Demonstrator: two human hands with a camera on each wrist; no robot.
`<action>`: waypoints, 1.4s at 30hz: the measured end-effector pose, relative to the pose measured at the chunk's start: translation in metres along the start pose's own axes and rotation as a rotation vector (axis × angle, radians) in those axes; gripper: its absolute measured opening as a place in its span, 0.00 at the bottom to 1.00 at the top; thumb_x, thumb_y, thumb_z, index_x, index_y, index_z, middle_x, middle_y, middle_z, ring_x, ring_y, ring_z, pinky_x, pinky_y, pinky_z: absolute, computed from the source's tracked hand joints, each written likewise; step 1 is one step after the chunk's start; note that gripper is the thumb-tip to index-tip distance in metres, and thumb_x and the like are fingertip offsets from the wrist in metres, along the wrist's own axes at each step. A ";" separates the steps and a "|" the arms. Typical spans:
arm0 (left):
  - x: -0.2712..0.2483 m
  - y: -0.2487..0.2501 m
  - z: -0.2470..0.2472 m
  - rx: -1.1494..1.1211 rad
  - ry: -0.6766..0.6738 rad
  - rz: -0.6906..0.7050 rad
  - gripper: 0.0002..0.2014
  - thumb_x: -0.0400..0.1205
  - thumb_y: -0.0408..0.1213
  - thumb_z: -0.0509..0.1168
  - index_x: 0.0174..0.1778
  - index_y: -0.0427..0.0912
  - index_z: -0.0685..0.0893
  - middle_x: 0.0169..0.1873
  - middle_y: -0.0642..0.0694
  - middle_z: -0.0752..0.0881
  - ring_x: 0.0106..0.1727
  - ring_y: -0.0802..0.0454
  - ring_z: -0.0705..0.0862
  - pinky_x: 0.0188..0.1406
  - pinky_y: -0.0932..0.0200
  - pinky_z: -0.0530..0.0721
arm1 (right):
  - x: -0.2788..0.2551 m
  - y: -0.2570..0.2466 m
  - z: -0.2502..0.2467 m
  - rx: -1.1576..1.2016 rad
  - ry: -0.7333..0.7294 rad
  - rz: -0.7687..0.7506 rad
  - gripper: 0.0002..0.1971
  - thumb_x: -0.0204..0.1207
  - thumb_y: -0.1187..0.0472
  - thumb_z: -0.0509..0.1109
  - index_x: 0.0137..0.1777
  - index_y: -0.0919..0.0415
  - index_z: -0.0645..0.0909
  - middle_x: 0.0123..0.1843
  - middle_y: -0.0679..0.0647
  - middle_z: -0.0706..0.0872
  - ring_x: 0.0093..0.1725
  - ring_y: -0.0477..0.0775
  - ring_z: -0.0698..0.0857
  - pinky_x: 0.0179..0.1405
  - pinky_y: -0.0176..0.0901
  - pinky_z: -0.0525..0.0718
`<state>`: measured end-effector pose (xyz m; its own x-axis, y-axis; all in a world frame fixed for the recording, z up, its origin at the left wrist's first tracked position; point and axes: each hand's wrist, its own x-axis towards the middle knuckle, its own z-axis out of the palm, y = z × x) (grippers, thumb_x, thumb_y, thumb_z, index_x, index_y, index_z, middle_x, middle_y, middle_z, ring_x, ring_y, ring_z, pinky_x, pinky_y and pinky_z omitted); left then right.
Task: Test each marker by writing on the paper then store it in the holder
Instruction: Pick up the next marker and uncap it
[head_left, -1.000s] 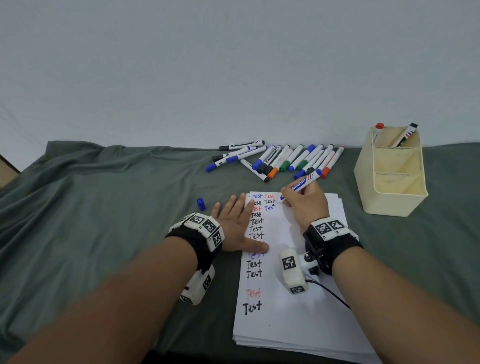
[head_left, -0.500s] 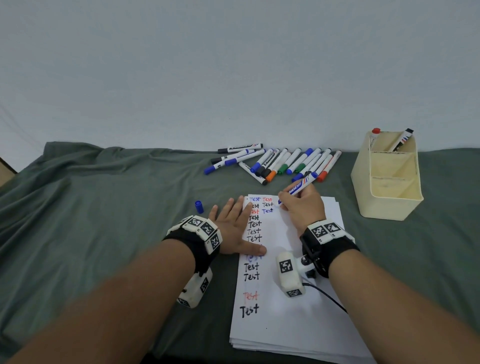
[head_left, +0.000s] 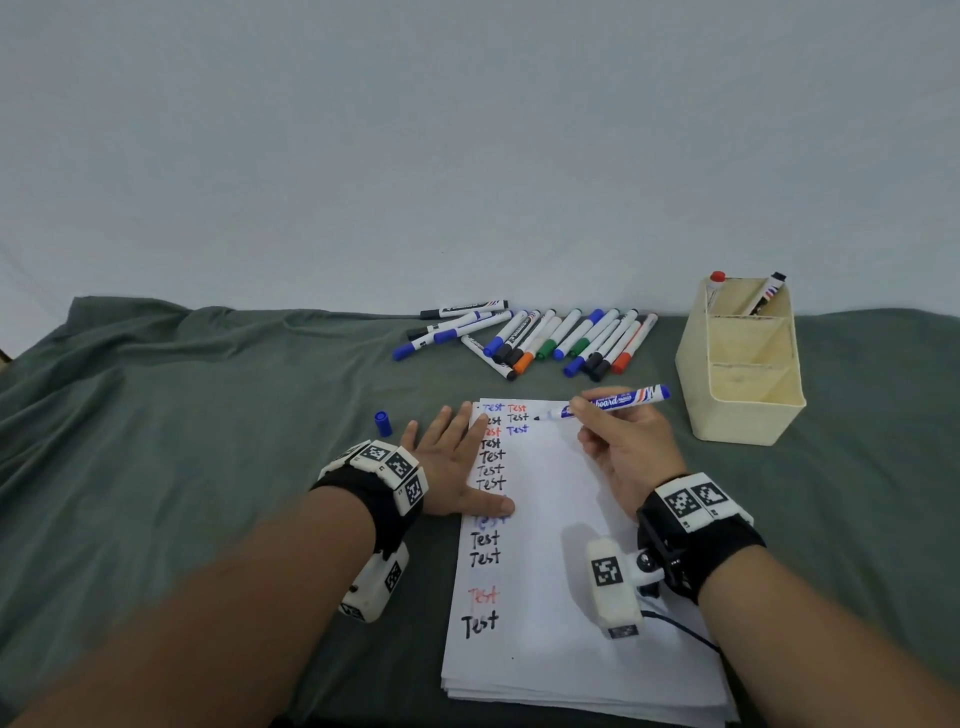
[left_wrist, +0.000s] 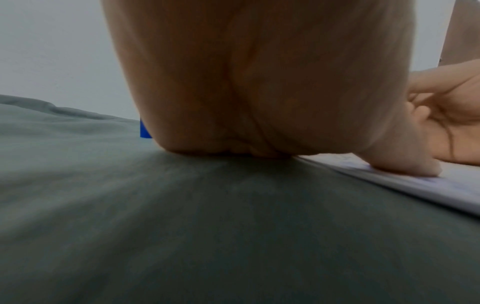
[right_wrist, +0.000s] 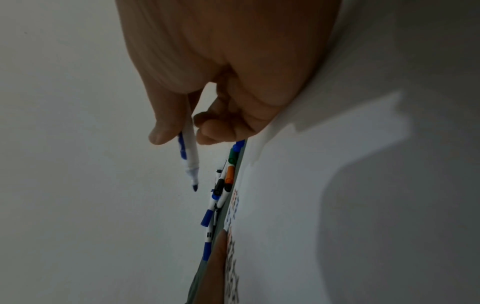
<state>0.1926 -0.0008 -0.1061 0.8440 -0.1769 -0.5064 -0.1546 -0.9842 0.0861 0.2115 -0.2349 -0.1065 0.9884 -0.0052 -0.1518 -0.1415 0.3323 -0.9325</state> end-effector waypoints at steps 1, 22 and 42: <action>0.000 0.000 0.001 -0.003 0.005 0.001 0.63 0.66 0.84 0.55 0.83 0.53 0.27 0.82 0.53 0.24 0.84 0.49 0.28 0.81 0.33 0.33 | -0.003 0.001 -0.003 0.022 -0.021 -0.001 0.06 0.73 0.67 0.81 0.40 0.55 0.90 0.33 0.59 0.86 0.28 0.50 0.81 0.27 0.38 0.81; -0.024 -0.062 -0.019 -0.040 0.558 -0.287 0.21 0.82 0.41 0.69 0.72 0.52 0.81 0.69 0.39 0.77 0.71 0.40 0.74 0.71 0.51 0.71 | -0.006 0.008 -0.015 0.089 -0.083 0.009 0.08 0.73 0.74 0.78 0.49 0.63 0.90 0.45 0.71 0.91 0.33 0.57 0.90 0.32 0.41 0.89; -0.009 0.026 -0.039 -0.430 0.478 -0.043 0.07 0.87 0.46 0.60 0.57 0.51 0.81 0.47 0.50 0.87 0.48 0.55 0.86 0.50 0.55 0.84 | -0.004 0.013 -0.017 0.079 -0.153 -0.023 0.07 0.71 0.72 0.81 0.47 0.63 0.92 0.46 0.73 0.91 0.33 0.59 0.89 0.35 0.44 0.90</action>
<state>0.2007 -0.0246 -0.0662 0.9960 -0.0220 -0.0870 0.0207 -0.8872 0.4609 0.2051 -0.2471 -0.1236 0.9891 0.1279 -0.0733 -0.1198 0.4073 -0.9054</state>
